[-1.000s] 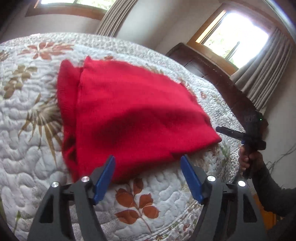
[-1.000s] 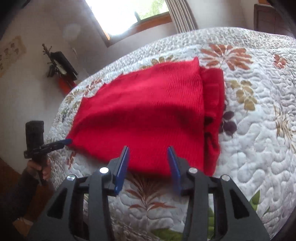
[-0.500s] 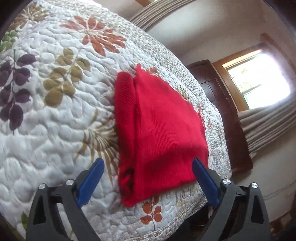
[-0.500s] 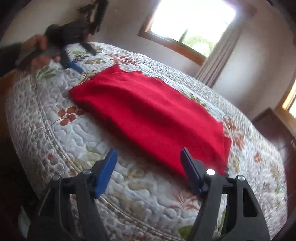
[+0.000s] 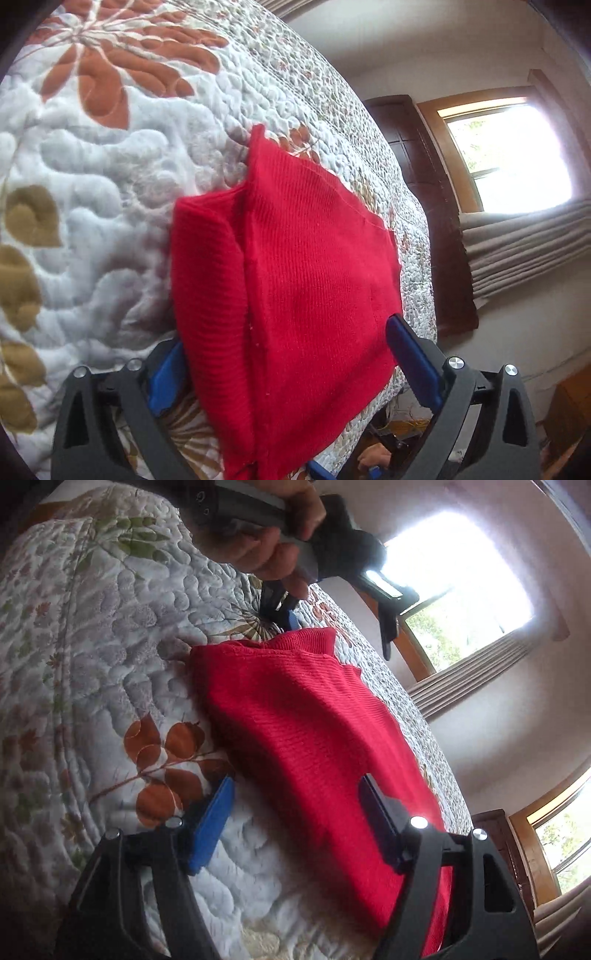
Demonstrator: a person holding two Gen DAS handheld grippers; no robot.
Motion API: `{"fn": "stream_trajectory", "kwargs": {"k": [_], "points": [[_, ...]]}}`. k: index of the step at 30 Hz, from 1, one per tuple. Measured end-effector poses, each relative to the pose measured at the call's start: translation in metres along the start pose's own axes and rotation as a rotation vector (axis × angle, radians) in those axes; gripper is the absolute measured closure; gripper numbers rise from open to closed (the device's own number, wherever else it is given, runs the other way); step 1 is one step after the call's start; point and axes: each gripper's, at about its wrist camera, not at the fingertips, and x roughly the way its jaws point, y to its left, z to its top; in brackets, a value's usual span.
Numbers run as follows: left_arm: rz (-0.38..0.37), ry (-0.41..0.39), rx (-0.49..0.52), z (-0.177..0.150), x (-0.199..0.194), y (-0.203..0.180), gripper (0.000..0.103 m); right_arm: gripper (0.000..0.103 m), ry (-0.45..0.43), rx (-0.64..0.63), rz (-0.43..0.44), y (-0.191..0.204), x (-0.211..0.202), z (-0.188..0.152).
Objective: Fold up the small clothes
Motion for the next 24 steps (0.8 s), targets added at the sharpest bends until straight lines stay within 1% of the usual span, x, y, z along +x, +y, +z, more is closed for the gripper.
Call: {"fn": "stream_trajectory", "kwargs": {"k": [7, 10, 12, 13, 15, 16, 17, 18, 20, 21, 22, 23, 24], "points": [[-0.054, 0.038, -0.011, 0.023, 0.018, 0.002, 0.005, 0.037, 0.002, -0.008, -0.062, 0.005, 0.036, 0.03], [-0.048, 0.044, -0.019, 0.033, 0.025, 0.001, 0.005, 0.038, -0.013, 0.005, -0.09, 0.004, 0.047, 0.048], [-0.037, 0.05, -0.023, 0.037, 0.03, 0.002, 0.005, 0.038, -0.017, 0.018, -0.091, 0.004, 0.05, 0.055], [-0.023, 0.048, -0.026, 0.037, 0.032, 0.001, 0.009, 0.038, -0.02, 0.023, -0.092, 0.006, 0.051, 0.059], [0.021, 0.06, -0.023, 0.037, 0.033, 0.005, 0.033, 0.038, -0.026, 0.035, -0.093, 0.008, 0.052, 0.065], [0.042, 0.064, -0.031, 0.037, 0.034, 0.009, 0.051, 0.038, -0.031, 0.037, -0.094, 0.009, 0.053, 0.068], [0.045, 0.064, -0.037, 0.037, 0.032, 0.012, 0.059, 0.038, -0.036, 0.038, -0.096, 0.013, 0.051, 0.067], [0.053, 0.065, -0.043, 0.037, 0.032, 0.015, 0.065, 0.039, -0.038, 0.039, -0.092, 0.014, 0.052, 0.07], [0.066, 0.063, -0.051, 0.036, 0.029, 0.02, 0.081, 0.045, -0.025, 0.052, -0.069, 0.014, 0.051, 0.071], [0.071, 0.058, -0.054, 0.035, 0.027, 0.021, 0.083, 0.056, -0.016, 0.065, -0.049, 0.012, 0.054, 0.073], [0.076, 0.047, -0.058, 0.034, 0.025, 0.02, 0.086, 0.074, -0.005, 0.086, -0.018, 0.008, 0.056, 0.075], [0.085, 0.039, -0.059, 0.035, 0.024, 0.019, 0.087, 0.081, 0.004, 0.106, -0.002, 0.004, 0.057, 0.075], [0.098, 0.033, -0.055, 0.034, 0.022, 0.016, 0.088, 0.091, 0.001, 0.124, 0.01, -0.002, 0.056, 0.075]]}}
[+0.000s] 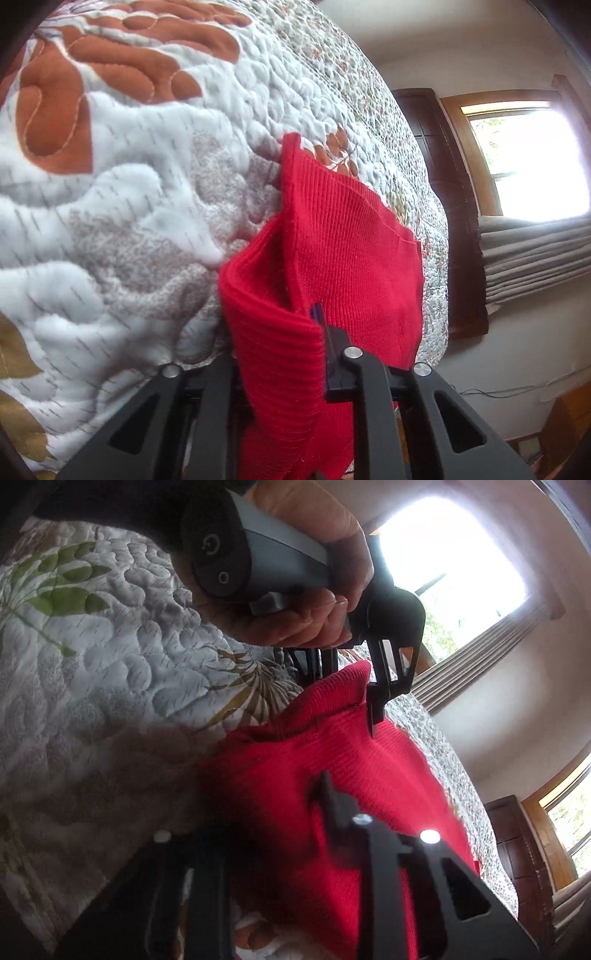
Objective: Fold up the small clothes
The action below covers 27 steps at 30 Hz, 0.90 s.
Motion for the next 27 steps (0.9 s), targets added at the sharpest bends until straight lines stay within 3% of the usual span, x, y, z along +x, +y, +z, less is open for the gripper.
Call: {"fn": "stream_trajectory", "kwargs": {"k": [3, 13, 22, 27], "points": [[0.02, -0.023, 0.0, -0.001, -0.007, -0.013, 0.089, 0.096, -0.026, 0.071, 0.027, -0.016, -0.011, 0.006], [0.064, -0.075, 0.076, -0.001, -0.033, -0.098, 0.09, 0.097, -0.117, 0.341, 0.066, -0.099, -0.063, 0.013], [0.111, -0.082, 0.158, -0.004, -0.022, -0.177, 0.09, 0.097, -0.162, 0.519, 0.053, -0.16, -0.096, -0.012], [0.135, -0.073, 0.19, -0.004, -0.003, -0.211, 0.09, 0.097, -0.17, 0.577, 0.027, -0.181, -0.11, -0.047]]}}
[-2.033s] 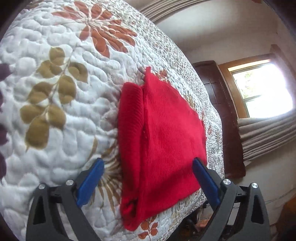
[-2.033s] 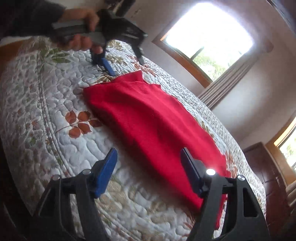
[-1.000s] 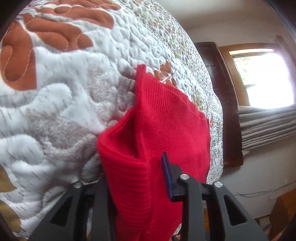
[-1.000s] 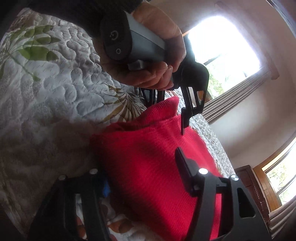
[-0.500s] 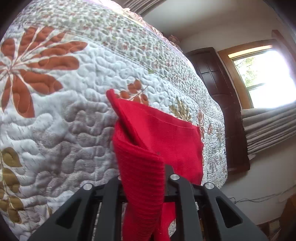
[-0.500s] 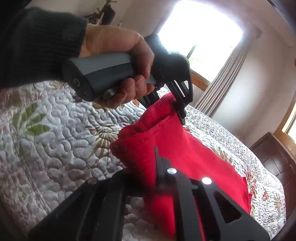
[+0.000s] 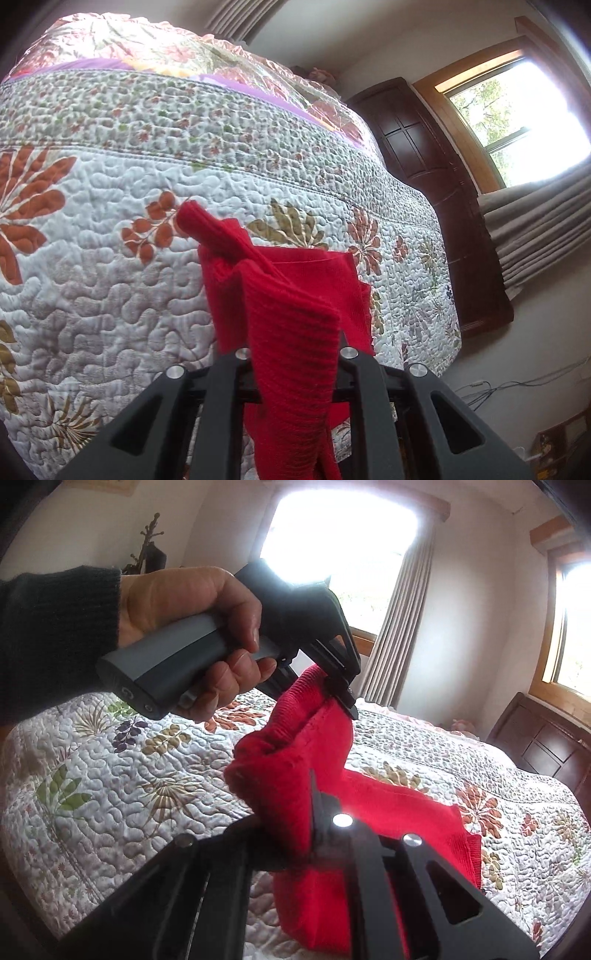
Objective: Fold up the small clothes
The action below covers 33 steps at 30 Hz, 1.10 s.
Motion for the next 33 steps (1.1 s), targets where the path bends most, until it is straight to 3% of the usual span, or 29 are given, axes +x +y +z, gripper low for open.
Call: {"fn": "stream_trajectory", "kwargs": {"k": [16, 33], "points": [[0.08, 0.067, 0.064, 0.002, 0.086, -0.077, 0.09, 0.097, 0.022, 0.152, -0.078, -0.081, -0.01, -0.041], [0.226, 0.156, 0.116, -0.014, 0.18, -0.117, 0.09, 0.097, 0.092, 0.316, -0.073, -0.148, -0.007, -0.11]]}}
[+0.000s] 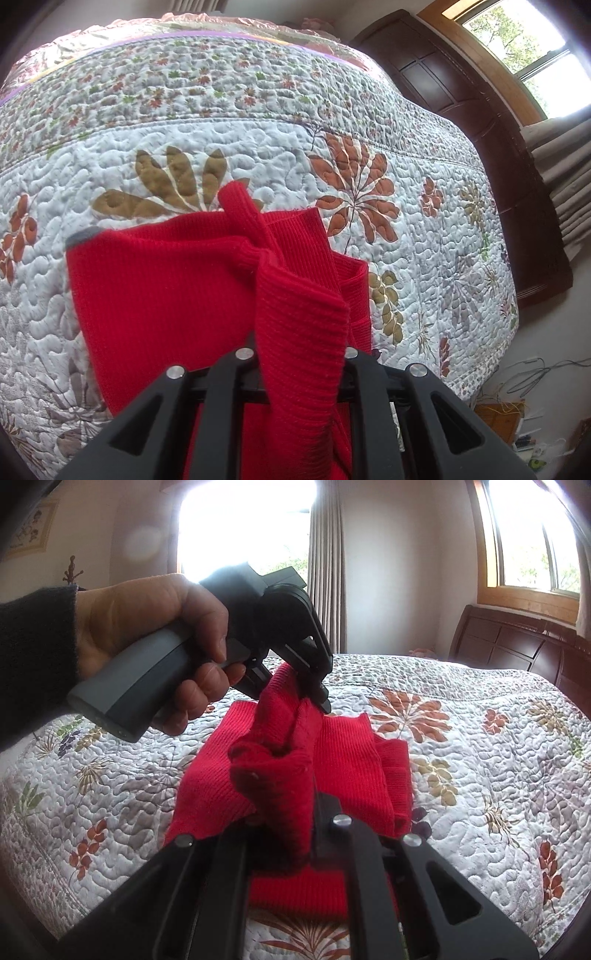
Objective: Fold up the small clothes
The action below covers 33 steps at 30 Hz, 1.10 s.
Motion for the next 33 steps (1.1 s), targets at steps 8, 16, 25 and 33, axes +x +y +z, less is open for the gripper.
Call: {"fn": "stream_trajectory", "kwargs": {"k": [8, 16, 25, 33], "points": [[0.049, 0.013, 0.031, -0.001, 0.014, -0.029, 0.09, 0.097, 0.007, 0.061, 0.026, -0.024, -0.004, -0.009], [0.096, 0.027, 0.035, -0.005, 0.036, -0.037, 0.09, 0.097, 0.05, 0.107, 0.041, -0.04, 0.006, -0.027], [0.006, -0.053, 0.018, -0.013, 0.037, -0.037, 0.047, 0.09, 0.141, 0.349, 0.264, -0.087, 0.031, -0.051], [-0.123, -0.234, -0.017, -0.025, -0.012, -0.025, 0.032, 0.052, 0.218, 0.621, 0.549, -0.129, 0.053, -0.072]]}}
